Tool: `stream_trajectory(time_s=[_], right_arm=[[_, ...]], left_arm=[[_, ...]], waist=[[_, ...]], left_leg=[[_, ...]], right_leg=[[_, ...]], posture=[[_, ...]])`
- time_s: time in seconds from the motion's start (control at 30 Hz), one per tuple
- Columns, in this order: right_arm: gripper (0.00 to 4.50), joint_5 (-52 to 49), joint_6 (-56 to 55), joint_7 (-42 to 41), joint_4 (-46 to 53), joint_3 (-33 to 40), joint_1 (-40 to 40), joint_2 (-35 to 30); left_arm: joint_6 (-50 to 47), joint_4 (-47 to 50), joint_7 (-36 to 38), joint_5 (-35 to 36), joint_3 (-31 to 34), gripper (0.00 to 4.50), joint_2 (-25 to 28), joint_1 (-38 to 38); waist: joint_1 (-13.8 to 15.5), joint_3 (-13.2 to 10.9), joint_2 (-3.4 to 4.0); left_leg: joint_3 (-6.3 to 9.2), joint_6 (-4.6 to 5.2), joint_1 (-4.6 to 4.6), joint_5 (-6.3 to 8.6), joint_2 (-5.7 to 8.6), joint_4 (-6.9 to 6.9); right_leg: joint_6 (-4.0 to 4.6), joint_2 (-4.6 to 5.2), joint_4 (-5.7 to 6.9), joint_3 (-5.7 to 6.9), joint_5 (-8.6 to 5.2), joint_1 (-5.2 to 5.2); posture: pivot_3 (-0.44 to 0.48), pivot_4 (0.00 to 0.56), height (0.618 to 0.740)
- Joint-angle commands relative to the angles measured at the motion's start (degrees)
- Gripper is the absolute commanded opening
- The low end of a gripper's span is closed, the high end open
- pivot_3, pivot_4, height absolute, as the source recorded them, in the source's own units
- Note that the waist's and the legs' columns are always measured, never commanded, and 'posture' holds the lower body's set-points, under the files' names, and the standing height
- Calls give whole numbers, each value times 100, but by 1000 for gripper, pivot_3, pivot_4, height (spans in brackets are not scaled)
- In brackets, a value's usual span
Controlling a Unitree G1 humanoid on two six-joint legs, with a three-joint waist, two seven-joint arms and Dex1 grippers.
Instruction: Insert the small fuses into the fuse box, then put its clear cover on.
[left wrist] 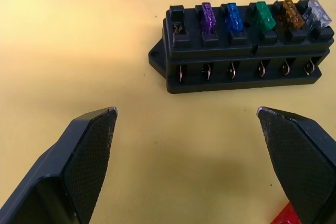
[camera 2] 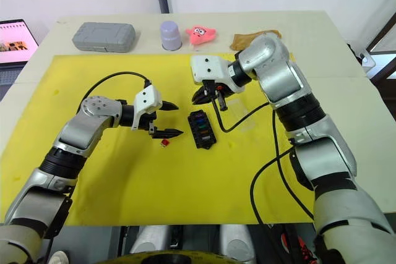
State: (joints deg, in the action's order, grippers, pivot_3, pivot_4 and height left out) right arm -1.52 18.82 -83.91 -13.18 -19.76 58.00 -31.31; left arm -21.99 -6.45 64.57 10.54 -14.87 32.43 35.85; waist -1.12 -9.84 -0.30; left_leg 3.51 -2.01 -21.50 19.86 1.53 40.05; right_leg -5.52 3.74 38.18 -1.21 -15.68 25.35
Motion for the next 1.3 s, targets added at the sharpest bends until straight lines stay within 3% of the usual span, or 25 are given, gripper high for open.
stream_trajectory(time_s=[0.03, 0.67, 1.0, 1.3], right_arm=[[80, -388, 115, 167, 239, 353, -130, 57], [80, -423, 130, 450, -177, 157, -824, 83], [80, 17, -233, 670, -1036, -193, -804, 110], [80, 104, 363, 457, -998, -483, -696, -19]], left_arm=[[31, 155, 19, 10, 93, 4500, 53, 47], [-47, 181, 161, 1, 85, 4500, 152, 93], [-133, 267, 167, 10, 92, 4500, 203, 81], [-144, 280, 146, 15, 94, 4500, 184, 93]], waist=[[0, 0, 0], [-2, 0, 0], [1, 2, 0], [20, 8, -2]], left_leg=[[-1, 0, -1, 0, 0, 0], [0, 0, 0, 0, 0, 0], [0, 0, 10, 0, 0, 1], [1, 0, 14, 0, 0, 2]], right_leg=[[0, 0, 0, 0, 0, 0], [0, -3, 0, 0, 0, 0], [0, -2, 0, 0, 0, -12], [0, -2, -1, 1, 0, -20]], posture=[[0, 150, 740], [0, 150, 740], [0, 150, 740], [0, 150, 740]])
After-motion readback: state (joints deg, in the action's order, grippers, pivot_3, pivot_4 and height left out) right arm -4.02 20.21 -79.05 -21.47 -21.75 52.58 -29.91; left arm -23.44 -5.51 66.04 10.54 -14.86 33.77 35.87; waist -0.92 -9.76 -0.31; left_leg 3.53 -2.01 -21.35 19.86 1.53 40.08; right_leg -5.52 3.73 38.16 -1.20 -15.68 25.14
